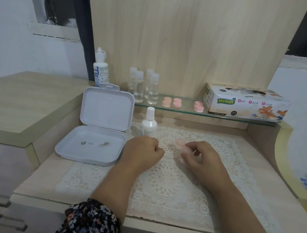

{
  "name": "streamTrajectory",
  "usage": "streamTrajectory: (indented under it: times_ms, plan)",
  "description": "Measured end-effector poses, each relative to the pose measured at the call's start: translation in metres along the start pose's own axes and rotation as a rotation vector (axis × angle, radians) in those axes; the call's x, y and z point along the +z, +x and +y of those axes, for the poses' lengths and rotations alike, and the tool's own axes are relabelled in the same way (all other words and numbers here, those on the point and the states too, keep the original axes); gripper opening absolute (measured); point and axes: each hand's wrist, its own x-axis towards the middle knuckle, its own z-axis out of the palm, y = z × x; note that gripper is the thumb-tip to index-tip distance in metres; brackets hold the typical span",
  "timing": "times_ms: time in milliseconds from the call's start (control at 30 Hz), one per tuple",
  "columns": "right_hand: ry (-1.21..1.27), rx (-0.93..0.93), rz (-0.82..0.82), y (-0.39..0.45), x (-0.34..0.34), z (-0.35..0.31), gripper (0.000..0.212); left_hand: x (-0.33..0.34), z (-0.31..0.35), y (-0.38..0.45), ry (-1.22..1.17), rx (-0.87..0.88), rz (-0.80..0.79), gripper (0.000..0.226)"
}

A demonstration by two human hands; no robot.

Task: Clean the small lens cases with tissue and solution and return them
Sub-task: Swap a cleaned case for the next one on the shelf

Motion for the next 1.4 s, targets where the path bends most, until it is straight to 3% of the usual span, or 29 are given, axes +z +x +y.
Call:
streamTrajectory:
  times_ms: [233,500,800,1200,1400]
  plan:
    - [-0.1,0.021,0.141,0.013,-0.006,-0.007,0.009,0.002,0.0,0.002,0.038,-0.053,-0.089,0.03]
    - [-0.208,0.078,0.213,0.071,-0.028,-0.038,0.034,0.002,-0.002,0.006,0.026,-0.062,-0.108,0.029]
    - [-0.152,0.249,0.105,0.126,-0.026,-0.042,0.035,0.006,-0.005,0.009,-0.004,-0.054,-0.09,0.031]
    - [-0.154,0.269,0.071,0.138,-0.021,-0.039,0.04,0.005,-0.005,0.009,0.007,-0.042,-0.081,0.032]
    - [-0.126,0.189,0.188,0.124,-0.022,-0.037,0.048,0.005,-0.005,0.009,-0.007,-0.045,-0.078,0.032]
